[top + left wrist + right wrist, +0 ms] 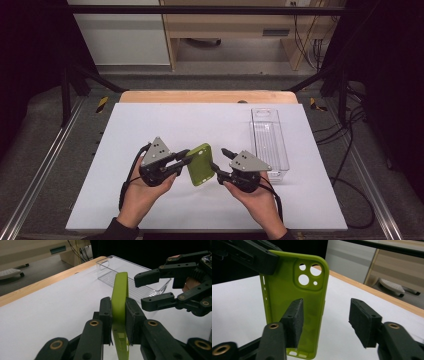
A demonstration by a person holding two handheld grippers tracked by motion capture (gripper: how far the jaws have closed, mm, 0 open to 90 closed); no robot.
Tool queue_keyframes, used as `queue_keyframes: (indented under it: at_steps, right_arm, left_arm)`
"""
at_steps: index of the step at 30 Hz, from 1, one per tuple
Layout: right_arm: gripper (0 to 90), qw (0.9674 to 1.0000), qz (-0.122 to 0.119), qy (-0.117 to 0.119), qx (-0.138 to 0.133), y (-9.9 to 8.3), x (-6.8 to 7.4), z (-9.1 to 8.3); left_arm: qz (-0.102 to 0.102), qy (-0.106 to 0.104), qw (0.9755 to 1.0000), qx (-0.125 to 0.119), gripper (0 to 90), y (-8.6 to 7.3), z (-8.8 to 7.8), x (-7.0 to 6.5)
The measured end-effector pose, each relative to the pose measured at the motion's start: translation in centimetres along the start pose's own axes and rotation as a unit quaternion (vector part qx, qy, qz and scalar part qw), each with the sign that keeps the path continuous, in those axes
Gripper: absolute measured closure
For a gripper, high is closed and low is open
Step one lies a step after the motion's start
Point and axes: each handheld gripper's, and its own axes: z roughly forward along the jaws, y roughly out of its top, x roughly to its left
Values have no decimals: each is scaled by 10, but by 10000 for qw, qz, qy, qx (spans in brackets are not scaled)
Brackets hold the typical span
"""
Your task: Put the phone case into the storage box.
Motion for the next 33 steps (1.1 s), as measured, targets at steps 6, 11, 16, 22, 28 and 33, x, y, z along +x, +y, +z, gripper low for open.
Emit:
queue_keyframes:
  at_steps: [6,11,16,22,28,33]
  right_arm:
    - [592,9999,13,134,-1,-2,3,4]
    - [640,9999,20,128,-14,-4,4,5]
    - [695,9999,77,127,-42,-6,3,5]
    - [733,9997,134,134,-125,-5,1,3]
    - [760,9995,208,138,-214,-5,2,4]
    - [777,9991,273,121,-290,-5,-1,2]
  left_arm:
    - [-11,-31,10000,-14,769,-1,-1,0]
    - [-29,-50,10000,-7,769,-3,-1,0]
    - [12,-79,10000,25,769,-3,0,-3]
    - [41,-113,9999,56,769,-3,2,-6]
    - [79,-142,9998,87,769,-3,4,-9]
    - [127,-168,9997,129,768,-2,6,-11]
